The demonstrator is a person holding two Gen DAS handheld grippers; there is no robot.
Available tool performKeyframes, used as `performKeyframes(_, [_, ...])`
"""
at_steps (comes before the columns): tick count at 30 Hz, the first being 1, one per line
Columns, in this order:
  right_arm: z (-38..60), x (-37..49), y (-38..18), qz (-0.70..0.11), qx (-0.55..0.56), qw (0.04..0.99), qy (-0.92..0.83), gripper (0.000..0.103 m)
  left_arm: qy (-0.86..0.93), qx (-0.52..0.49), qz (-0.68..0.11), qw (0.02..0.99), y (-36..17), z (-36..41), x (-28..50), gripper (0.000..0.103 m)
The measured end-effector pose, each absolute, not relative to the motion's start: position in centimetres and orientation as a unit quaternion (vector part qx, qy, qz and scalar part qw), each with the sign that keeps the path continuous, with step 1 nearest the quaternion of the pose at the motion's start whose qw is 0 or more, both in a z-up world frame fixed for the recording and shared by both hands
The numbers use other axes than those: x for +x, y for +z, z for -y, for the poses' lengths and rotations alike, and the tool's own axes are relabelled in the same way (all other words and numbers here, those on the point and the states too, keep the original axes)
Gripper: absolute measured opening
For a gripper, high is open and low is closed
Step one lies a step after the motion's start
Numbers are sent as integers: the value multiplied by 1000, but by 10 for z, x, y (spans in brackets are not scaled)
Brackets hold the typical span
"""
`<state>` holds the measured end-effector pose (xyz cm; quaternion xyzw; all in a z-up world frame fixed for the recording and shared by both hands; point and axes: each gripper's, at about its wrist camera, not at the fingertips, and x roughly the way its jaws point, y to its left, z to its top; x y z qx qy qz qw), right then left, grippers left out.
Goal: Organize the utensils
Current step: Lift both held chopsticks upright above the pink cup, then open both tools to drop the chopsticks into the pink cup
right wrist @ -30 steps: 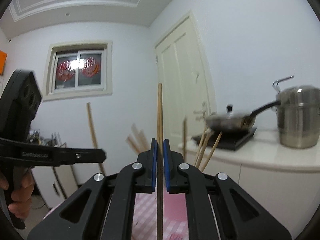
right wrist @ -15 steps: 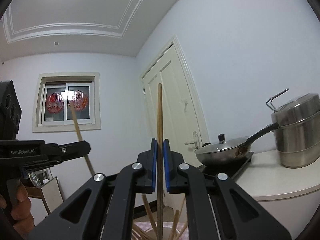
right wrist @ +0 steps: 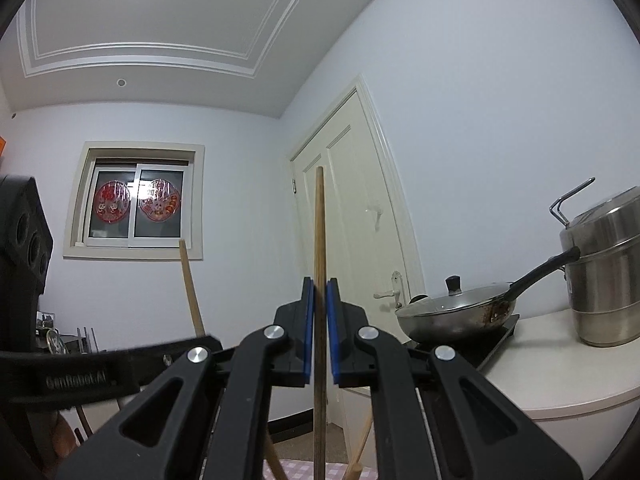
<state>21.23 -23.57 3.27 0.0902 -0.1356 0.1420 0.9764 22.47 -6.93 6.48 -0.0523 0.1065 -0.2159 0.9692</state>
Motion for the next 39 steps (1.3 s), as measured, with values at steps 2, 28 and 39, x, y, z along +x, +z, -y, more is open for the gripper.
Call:
performKeyframes(2, [236, 214, 32, 141, 91, 976, 141, 5, -217, -52, -112, 968, 60, 70, 228, 6])
performKeyframes(28, [227, 201, 35, 167, 41, 975, 143, 5, -239, -49, -192, 951, 27, 80, 247, 7])
performKeyframes(39, [248, 193, 28, 114, 72, 975, 175, 6, -240, -55, -227, 942, 23, 77, 257, 8])
